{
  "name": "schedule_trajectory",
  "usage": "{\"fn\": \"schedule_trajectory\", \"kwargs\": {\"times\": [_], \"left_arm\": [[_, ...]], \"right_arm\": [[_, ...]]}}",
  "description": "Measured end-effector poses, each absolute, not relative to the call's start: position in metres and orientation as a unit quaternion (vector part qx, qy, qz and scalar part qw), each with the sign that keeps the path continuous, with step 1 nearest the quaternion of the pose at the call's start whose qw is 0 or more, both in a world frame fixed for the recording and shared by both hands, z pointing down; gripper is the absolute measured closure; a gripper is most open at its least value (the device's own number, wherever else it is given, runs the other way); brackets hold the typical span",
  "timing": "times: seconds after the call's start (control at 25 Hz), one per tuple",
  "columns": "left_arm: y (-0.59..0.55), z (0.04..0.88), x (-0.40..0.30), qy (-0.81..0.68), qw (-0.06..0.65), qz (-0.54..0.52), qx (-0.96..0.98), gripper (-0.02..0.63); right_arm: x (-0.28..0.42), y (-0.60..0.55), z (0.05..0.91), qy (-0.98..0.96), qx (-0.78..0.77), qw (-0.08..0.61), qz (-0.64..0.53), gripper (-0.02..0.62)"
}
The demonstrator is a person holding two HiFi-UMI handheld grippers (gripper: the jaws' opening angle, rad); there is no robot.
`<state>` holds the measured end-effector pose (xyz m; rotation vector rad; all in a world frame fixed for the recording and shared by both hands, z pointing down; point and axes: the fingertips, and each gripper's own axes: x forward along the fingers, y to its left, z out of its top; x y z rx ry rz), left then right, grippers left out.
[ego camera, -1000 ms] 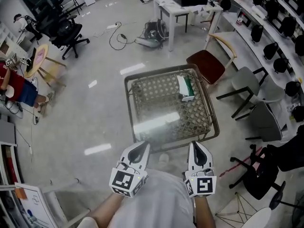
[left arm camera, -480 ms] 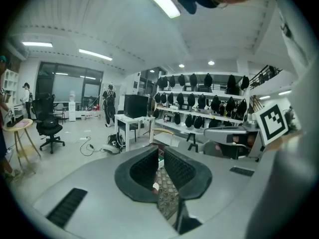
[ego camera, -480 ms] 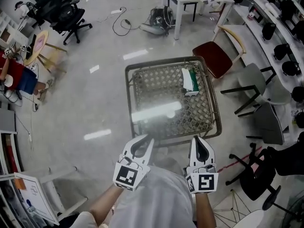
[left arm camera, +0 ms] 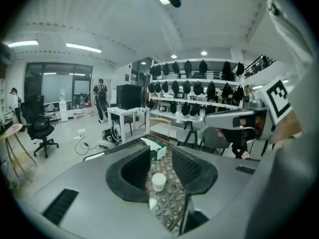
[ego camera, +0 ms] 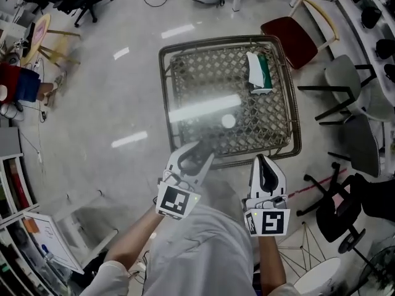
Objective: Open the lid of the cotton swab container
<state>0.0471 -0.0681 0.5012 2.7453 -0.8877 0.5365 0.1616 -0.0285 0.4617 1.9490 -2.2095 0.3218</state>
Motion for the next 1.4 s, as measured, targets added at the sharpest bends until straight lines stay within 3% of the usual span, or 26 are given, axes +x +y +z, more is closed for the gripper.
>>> {"fn": "schedule_trajectory", "kwargs": {"times": [0.36, 0.96, 1.4], "left_arm": [[-0.084, 0.599, 0.072, -0.273, 0.083, 0.222, 0.932, 0.412], [-0.102, 0.721, 0.114, -0.229, 0.09, 0.271, 0.931, 0.354], [-0.12, 0.766, 0.141, -0.209, 0.056, 0.281, 0.935, 0.331]], "right_arm": [[0.158, -0.048, 0.501, -0.749, 0.645, 0.097, 0.117, 0.595], [0.174, -0.05, 0.572, -0.738, 0.648, 0.113, 0.149, 0.595], [0.181, -0.052, 0.597, -0.728, 0.656, 0.115, 0.16, 0.595]]}}
